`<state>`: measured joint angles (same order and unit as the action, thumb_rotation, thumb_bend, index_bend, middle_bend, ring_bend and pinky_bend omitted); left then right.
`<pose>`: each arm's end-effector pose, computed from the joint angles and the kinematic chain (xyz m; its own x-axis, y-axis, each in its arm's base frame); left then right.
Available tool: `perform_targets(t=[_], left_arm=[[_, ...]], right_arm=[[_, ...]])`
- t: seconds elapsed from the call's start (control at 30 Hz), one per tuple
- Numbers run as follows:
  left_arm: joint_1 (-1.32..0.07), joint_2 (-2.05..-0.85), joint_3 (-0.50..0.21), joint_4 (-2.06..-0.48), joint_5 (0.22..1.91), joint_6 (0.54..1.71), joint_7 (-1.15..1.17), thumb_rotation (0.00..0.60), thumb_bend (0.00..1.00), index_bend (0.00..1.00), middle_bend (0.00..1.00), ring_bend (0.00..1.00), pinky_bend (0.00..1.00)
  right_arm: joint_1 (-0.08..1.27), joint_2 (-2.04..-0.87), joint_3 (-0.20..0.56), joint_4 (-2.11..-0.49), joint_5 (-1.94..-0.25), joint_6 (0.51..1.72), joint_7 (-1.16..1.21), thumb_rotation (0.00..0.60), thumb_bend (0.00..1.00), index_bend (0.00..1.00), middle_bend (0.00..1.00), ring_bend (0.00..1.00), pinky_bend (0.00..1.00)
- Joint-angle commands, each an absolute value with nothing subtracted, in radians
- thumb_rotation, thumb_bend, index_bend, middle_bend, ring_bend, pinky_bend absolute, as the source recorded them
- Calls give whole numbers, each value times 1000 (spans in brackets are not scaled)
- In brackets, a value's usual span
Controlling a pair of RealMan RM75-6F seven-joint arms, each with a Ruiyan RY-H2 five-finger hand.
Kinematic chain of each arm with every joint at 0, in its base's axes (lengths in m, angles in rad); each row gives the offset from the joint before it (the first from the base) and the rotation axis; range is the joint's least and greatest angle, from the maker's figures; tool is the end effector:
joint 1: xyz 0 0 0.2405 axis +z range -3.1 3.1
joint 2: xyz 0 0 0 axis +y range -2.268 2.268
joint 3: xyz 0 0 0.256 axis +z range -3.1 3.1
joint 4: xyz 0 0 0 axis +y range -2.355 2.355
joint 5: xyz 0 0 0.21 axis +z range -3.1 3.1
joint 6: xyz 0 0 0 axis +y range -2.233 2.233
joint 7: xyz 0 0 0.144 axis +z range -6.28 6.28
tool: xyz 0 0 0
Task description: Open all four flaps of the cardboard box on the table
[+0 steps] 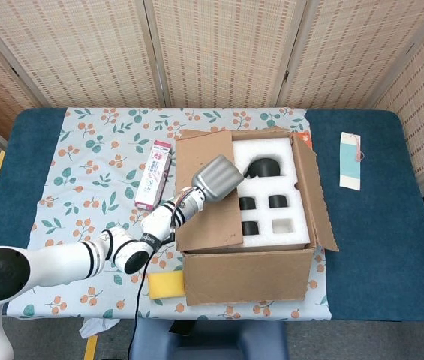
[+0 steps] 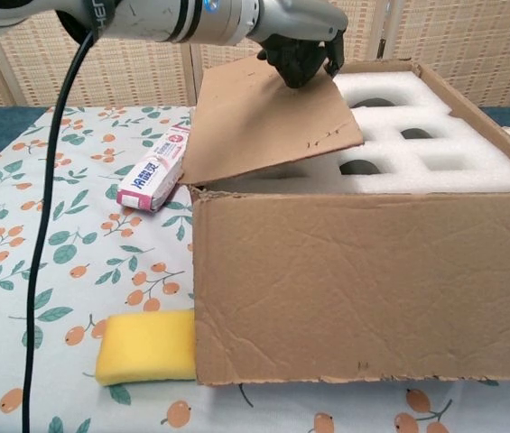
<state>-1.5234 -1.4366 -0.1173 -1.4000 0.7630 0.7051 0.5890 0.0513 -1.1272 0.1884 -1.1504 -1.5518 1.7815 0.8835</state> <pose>0.0799 0.4170 -0.0004 0.7738 -0.0675 0.6298 0.4000 -0.7188 -0.5686 -0.3481 -0.1869 0.2620 -0.0628 0.3069 0.9497 -0.9605 -0.2771 0.0260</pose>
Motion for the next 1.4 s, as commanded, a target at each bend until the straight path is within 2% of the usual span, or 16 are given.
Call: perform_targets(t=[0.03, 0.43, 0.93, 1.4], left_arm=[[-1521, -1417, -102, -1436, 736, 778, 661, 600, 1000, 589, 1000, 928, 759], [-1493, -1373, -102, -1552, 681, 969, 857, 600, 1000, 556, 1000, 939, 778], [-1429, -1268, -145, -1748, 647, 1185, 1017, 600, 1000, 505, 1000, 939, 782], [-1309, -1162, -157, -1811, 600, 1272, 1021, 600, 1000, 505, 1000, 940, 783]], right_arm=[[51, -1127, 188, -1151, -1552, 1784, 883, 479, 351, 321, 0, 0, 0], [56, -1129, 179, -1158, -1564, 1781, 861, 479, 351, 321, 0, 0, 0], [66, -1136, 169, -1177, -1572, 1769, 802, 480, 351, 321, 0, 0, 0], [81, -1141, 159, -1195, -1586, 1755, 756, 479, 351, 321, 0, 0, 0]])
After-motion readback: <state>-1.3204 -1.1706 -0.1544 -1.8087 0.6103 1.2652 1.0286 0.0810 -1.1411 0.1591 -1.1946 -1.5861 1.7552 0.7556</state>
